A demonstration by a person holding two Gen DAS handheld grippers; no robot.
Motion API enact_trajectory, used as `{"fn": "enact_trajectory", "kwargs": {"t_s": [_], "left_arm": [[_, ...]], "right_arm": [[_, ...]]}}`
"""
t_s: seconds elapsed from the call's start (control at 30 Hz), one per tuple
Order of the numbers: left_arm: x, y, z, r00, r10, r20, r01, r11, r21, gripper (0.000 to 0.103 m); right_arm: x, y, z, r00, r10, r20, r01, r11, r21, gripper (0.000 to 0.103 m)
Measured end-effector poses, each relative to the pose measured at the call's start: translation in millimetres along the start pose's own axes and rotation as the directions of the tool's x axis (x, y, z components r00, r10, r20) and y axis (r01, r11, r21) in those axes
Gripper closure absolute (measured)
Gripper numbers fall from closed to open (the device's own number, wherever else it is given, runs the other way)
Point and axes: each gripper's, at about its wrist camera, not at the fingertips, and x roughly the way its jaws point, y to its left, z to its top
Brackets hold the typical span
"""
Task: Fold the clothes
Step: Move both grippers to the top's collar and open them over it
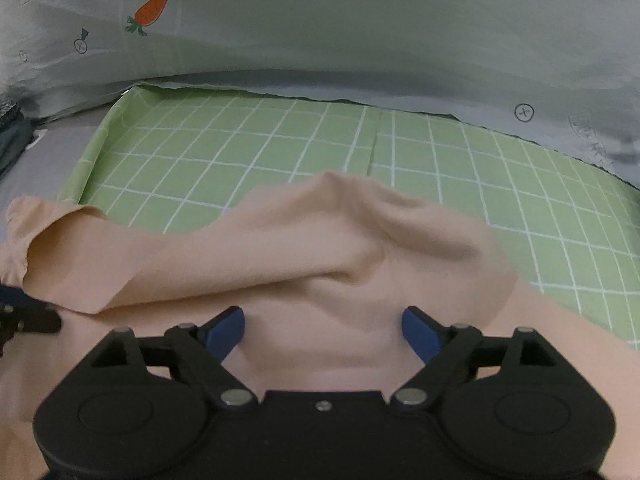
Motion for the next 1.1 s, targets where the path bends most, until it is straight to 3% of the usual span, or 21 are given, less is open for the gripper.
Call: {"fn": "enact_trajectory", "kwargs": {"t_s": [0.5, 0.7, 0.77, 0.9, 1.1], "left_arm": [[48.8, 24.8, 89.5, 0.986, 0.108, 0.128, -0.108, 0.994, -0.009, 0.071], [50.9, 42.0, 115.3, 0.986, 0.122, 0.111, -0.109, 0.987, -0.116, 0.069], [40.7, 43.2, 113.6, 0.986, 0.115, 0.121, -0.098, 0.985, -0.139, 0.064], [-1.2, 35.8, 88.8, 0.979, 0.130, 0.158, -0.104, 0.981, -0.164, 0.042], [-61.5, 10.6, 12.5, 0.986, 0.124, 0.113, -0.105, 0.981, -0.164, 0.037]], "right_arm": [[52.1, -12.7, 60.6, 0.999, 0.026, 0.020, -0.026, 1.000, 0.005, 0.004], [62.5, -15.4, 73.9, 0.999, 0.003, 0.042, -0.003, 1.000, 0.006, 0.001], [54.5, -16.2, 72.8, 0.998, -0.006, 0.067, 0.005, 1.000, 0.014, 0.002], [16.3, -20.8, 59.3, 0.990, -0.019, 0.137, 0.011, 0.998, 0.055, 0.001], [-55.2, -27.6, -3.4, 0.989, -0.011, 0.150, -0.010, 0.991, 0.136, 0.001]]}}
